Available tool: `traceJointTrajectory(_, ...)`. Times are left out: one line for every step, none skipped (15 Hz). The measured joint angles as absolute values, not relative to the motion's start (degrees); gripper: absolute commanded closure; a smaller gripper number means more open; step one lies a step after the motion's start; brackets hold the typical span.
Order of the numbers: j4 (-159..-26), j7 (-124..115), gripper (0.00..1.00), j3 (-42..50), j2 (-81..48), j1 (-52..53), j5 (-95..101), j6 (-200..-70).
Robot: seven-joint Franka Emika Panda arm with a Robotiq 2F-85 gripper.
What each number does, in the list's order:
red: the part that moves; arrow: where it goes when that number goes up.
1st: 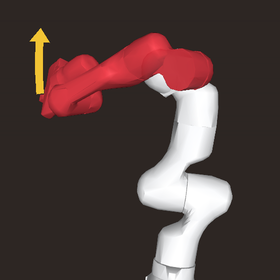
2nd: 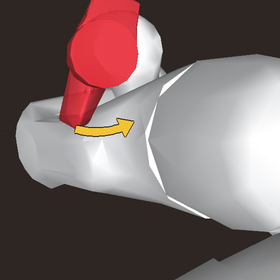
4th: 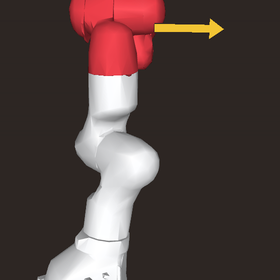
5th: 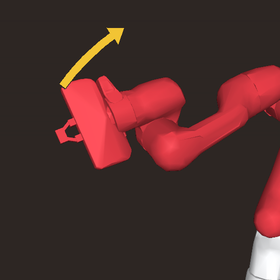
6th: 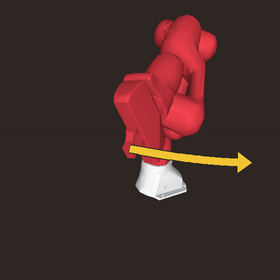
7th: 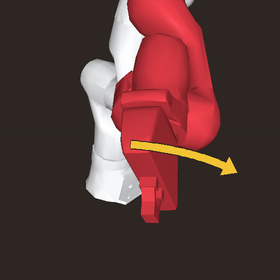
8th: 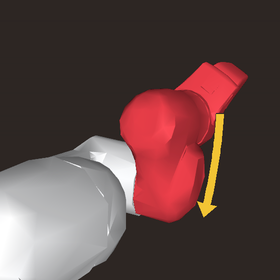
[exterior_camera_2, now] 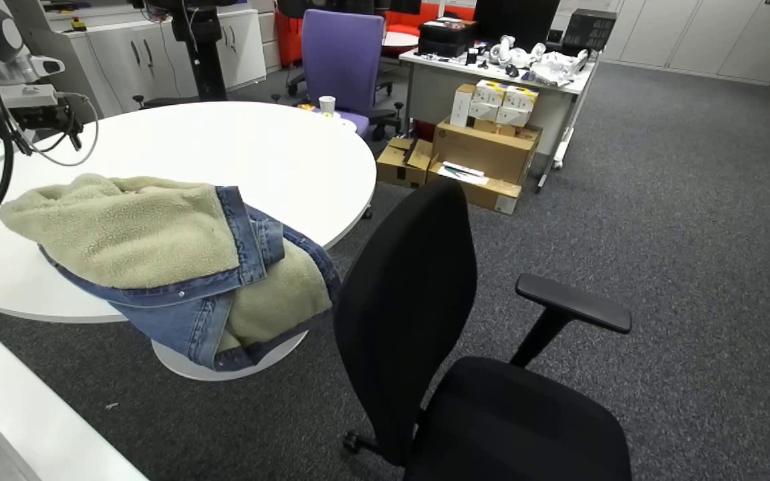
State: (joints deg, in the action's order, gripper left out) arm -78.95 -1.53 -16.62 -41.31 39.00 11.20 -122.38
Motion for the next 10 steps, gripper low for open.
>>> traceJointTrajectory(-78.9, -1.53, 0.0, -16.62, -41.31, 39.0, 11.16, -122.38)
traceJointTrajectory(-78.9, -1.53, 0.0, -16.57, -41.37, 39.0, 10.91, -122.37)
traceJointTrajectory(-78.93, -2.03, 0.0, -16.28, -41.47, 39.06, 10.86, -122.37)
traceJointTrajectory(-79.1, -2.97, 0.0, -15.87, -41.52, 39.11, 11.14, -122.37)
traceJointTrajectory(-79.42, -4.01, 0.0, -15.43, -41.56, 39.14, 11.49, -122.46)
traceJointTrajectory(-79.85, -5.38, 0.0, -14.95, -41.63, 39.13, 11.53, -122.8)
traceJointTrajectory(-80.37, -7.27, 0.0, -14.43, -41.73, 39.12, 11.53, -123.62)
traceJointTrajectory(-81.1, -9.51, 0.0, -13.9, -41.76, 39.13, 11.53, -124.67)
traceJointTrajectory(-81.91, -11.94, 0.0, -13.36, -41.81, 39.18, 11.53, -125.64)
traceJointTrajectory(-82.78, -14.41, 0.0, -12.85, -41.84, 39.24, 11.53, -126.57)
